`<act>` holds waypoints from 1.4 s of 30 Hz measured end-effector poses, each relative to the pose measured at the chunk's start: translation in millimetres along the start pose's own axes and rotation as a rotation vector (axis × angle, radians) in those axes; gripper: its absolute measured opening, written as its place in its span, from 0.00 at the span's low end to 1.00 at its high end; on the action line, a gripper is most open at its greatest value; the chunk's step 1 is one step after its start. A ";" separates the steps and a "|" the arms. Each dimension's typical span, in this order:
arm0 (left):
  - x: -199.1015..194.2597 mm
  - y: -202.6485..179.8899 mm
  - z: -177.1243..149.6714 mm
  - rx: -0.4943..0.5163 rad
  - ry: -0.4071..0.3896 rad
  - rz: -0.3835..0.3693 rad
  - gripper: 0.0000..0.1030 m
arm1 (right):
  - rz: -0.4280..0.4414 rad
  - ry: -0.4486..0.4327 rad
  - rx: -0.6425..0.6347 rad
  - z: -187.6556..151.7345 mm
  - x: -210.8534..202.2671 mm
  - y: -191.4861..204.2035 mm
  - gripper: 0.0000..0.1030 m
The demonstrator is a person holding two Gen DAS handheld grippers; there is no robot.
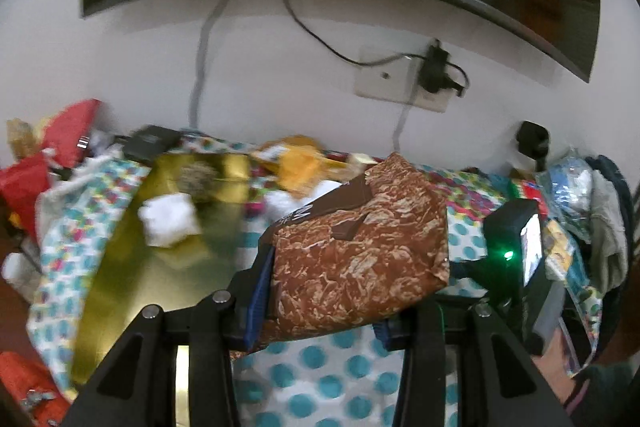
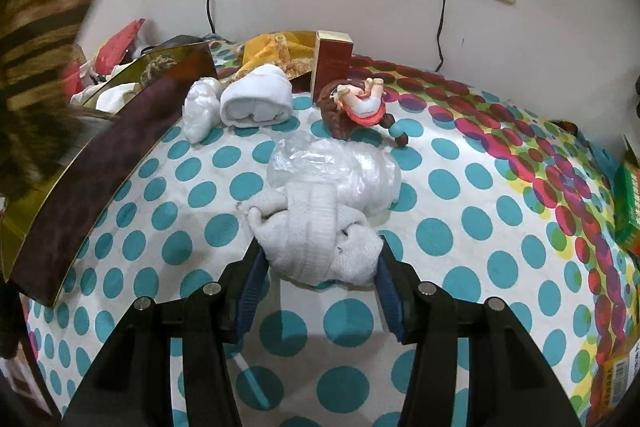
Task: Organize objects
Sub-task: 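Lower the brown snack bag into the gold tray and open the left gripper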
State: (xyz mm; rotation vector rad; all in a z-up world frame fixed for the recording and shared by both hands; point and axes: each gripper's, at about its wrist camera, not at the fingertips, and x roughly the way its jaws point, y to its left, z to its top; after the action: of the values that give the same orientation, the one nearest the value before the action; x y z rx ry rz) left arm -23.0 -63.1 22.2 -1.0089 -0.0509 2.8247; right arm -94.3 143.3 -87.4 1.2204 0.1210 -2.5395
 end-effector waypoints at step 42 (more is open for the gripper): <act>42.2 131.7 -22.4 -0.182 0.167 0.235 0.52 | -0.053 0.019 -0.029 1.5 9.7 2.5 0.51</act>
State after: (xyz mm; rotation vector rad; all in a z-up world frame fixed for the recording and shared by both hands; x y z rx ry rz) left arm -57.1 -187.7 -32.1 -1.3712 -0.1868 2.9733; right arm -100.3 138.2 -93.8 1.2469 0.1962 -2.5623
